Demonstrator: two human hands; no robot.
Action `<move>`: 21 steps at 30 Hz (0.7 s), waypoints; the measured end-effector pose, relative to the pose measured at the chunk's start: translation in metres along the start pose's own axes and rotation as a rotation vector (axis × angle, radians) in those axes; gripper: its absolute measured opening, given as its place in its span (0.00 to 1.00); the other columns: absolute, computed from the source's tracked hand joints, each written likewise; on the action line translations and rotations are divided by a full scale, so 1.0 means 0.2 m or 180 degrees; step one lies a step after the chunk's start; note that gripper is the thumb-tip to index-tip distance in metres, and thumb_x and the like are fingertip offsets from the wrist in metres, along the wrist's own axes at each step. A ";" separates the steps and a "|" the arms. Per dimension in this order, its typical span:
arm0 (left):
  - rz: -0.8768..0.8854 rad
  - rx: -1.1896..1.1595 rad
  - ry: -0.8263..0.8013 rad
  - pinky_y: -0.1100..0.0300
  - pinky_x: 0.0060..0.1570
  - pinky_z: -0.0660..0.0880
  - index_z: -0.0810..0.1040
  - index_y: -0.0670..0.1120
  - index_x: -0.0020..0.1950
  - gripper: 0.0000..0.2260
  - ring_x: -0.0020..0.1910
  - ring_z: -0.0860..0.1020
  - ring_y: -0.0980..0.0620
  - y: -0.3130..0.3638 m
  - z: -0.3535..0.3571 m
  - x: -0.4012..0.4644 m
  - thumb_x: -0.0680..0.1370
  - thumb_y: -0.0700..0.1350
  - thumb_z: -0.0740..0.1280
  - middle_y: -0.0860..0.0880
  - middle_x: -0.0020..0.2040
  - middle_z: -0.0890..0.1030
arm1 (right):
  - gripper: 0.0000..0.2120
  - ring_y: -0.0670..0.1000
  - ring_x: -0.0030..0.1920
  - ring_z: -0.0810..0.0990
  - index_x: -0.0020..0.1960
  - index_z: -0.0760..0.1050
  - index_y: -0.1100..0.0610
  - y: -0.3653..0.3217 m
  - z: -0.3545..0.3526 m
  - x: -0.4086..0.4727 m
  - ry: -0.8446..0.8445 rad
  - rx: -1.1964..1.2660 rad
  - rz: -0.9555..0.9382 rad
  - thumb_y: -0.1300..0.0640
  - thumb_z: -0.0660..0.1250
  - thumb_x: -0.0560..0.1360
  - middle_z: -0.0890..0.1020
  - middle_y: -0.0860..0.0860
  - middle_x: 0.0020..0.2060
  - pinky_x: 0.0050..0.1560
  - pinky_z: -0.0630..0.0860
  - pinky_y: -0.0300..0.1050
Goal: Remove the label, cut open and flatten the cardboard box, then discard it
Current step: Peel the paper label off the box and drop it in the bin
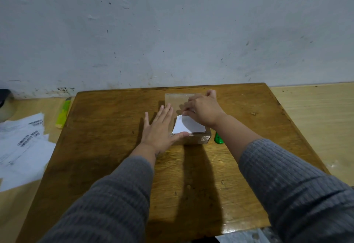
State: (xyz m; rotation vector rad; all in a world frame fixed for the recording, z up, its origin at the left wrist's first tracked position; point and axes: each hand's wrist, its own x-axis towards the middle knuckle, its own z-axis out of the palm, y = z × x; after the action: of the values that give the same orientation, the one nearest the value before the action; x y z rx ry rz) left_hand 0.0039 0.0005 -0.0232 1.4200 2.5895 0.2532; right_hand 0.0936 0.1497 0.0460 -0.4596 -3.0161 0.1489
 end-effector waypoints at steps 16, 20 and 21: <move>0.0216 -0.0198 0.0214 0.42 0.74 0.37 0.45 0.52 0.79 0.37 0.77 0.39 0.57 0.01 0.03 0.01 0.75 0.69 0.45 0.55 0.79 0.44 | 0.11 0.53 0.57 0.72 0.56 0.79 0.47 -0.01 0.11 0.00 0.0193 0.0554 -0.0114 0.53 0.61 0.76 0.80 0.49 0.52 0.58 0.63 0.50; 0.0157 -0.0239 0.0133 0.42 0.73 0.36 0.42 0.50 0.79 0.40 0.76 0.37 0.57 0.00 0.05 0.02 0.75 0.71 0.47 0.54 0.79 0.41 | 0.09 0.52 0.56 0.73 0.53 0.81 0.47 -0.01 0.12 0.00 0.0286 0.0672 0.0000 0.49 0.64 0.76 0.82 0.48 0.50 0.60 0.61 0.50; 0.0152 -0.0236 0.0120 0.42 0.74 0.37 0.42 0.50 0.79 0.40 0.76 0.37 0.57 0.01 0.05 0.02 0.74 0.71 0.47 0.54 0.79 0.40 | 0.09 0.52 0.56 0.74 0.53 0.81 0.48 -0.01 0.11 0.00 0.0290 0.0703 0.0035 0.50 0.64 0.76 0.82 0.47 0.50 0.60 0.61 0.50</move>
State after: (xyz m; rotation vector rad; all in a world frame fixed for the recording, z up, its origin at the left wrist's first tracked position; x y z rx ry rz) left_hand 0.0048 0.0052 -0.0324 1.4664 2.5497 0.3821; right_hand 0.0899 0.1455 0.0236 -0.4484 -2.8639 0.4435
